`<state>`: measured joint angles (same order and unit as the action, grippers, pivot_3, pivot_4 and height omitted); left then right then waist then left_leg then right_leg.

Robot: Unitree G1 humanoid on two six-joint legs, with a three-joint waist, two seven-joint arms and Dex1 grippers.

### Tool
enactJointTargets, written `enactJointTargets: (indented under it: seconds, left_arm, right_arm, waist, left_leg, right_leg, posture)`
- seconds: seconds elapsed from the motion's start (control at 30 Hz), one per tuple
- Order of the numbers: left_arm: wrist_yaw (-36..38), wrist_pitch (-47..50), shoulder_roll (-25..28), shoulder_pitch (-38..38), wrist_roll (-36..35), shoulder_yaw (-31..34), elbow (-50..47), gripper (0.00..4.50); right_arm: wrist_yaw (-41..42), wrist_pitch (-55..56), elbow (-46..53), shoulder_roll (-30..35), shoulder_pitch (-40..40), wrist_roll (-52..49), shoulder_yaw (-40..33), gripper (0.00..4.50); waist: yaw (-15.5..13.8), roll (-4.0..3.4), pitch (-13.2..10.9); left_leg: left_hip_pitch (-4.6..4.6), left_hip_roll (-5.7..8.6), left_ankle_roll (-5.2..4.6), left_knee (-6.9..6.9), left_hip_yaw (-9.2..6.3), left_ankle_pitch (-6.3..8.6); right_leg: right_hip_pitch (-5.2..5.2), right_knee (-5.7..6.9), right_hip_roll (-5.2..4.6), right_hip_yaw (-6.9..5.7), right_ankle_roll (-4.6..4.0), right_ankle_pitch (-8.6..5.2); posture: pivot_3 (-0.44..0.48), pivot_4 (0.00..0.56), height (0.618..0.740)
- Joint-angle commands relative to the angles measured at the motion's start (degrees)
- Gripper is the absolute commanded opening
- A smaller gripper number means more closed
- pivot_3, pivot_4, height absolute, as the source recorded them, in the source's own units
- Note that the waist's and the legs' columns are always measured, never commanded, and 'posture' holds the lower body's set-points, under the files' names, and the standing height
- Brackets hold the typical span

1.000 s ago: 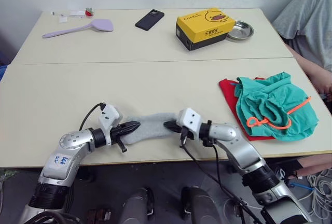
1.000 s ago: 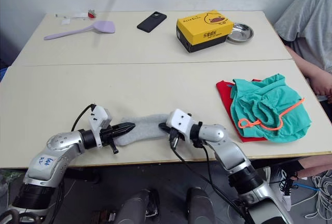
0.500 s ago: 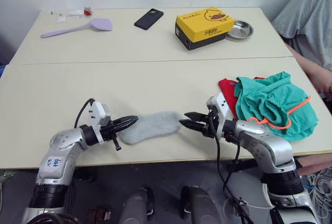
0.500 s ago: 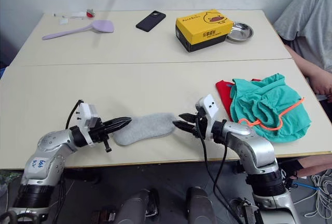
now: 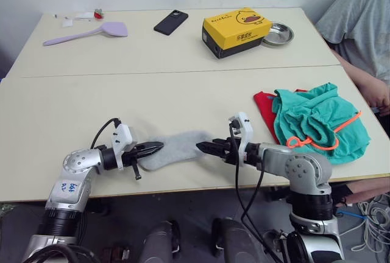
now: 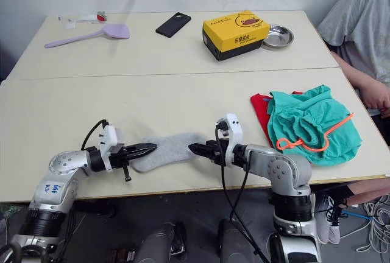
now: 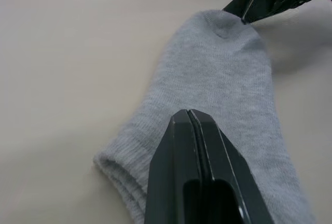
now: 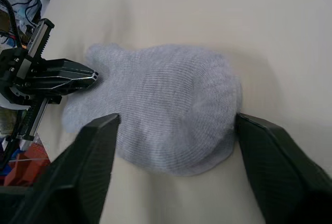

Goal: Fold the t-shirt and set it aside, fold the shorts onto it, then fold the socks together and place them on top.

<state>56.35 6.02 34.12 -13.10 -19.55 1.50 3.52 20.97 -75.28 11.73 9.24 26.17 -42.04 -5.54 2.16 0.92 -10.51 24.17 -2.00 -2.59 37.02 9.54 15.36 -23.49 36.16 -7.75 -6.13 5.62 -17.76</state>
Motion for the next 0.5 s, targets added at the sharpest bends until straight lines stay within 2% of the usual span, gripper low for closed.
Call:
enactJointTargets:
  seconds: [0.03, 0.23, 0.4, 0.5]
  left_arm:
    - [-0.2, -1.1, -0.6, -1.0, 0.5, 0.0, 0.2, 0.0]
    - [-0.9, -0.6, -2.8, -2.7, 0.5, -1.2, 0.2, 0.0]
    - [-2.9, -0.9, -7.6, -6.0, 1.9, -3.3, 3.6, 0.0]
    - [-5.8, 2.6, -11.9, -9.0, 0.7, -3.6, 4.9, 0.0]
  right_arm:
    - [-0.3, -1.0, -1.0, -0.5, 0.7, -0.9, -0.4, 2.03]
    - [0.5, -2.4, 0.3, 3.1, 1.6, -2.4, -3.6, 0.03]
    - [2.2, -3.3, 0.8, 8.9, 3.6, -3.3, -6.2, 0.03]
    - [4.1, -2.3, -0.8, 13.3, 5.2, -2.9, -7.0, 0.03]
  waist:
    - [0.0, 0.0, 0.0]
    - [-0.4, 0.0, 0.0]
    - [-0.7, 0.0, 0.0]
    - [-0.6, 0.0, 0.0]
  left_leg:
    - [0.0, 0.0, 0.0, 0.0, 0.03, 0.0]
    - [0.03, 0.01, -0.05, 0.07, 0.12, 0.02]
    - [0.1, 0.22, -0.26, 0.08, 0.09, -0.03]
    - [0.09, 0.24, -0.33, 0.08, 0.16, -0.01]
  right_leg:
    - [-0.01, 0.0, 0.02, 0.0, 0.0, 0.0]
    - [-0.03, 0.0, 0.04, -0.04, 0.01, 0.01]
    - [-0.02, -0.01, -0.17, -0.05, 0.11, 0.06]
    - [-0.02, -0.06, -0.17, -0.19, 0.17, 0.1]
  posture:
    - [0.0, 0.15, 0.74]
    - [0.0, 0.15, 0.74]
    - [0.0, 0.15, 0.74]
    - [0.0, 0.15, 0.74]
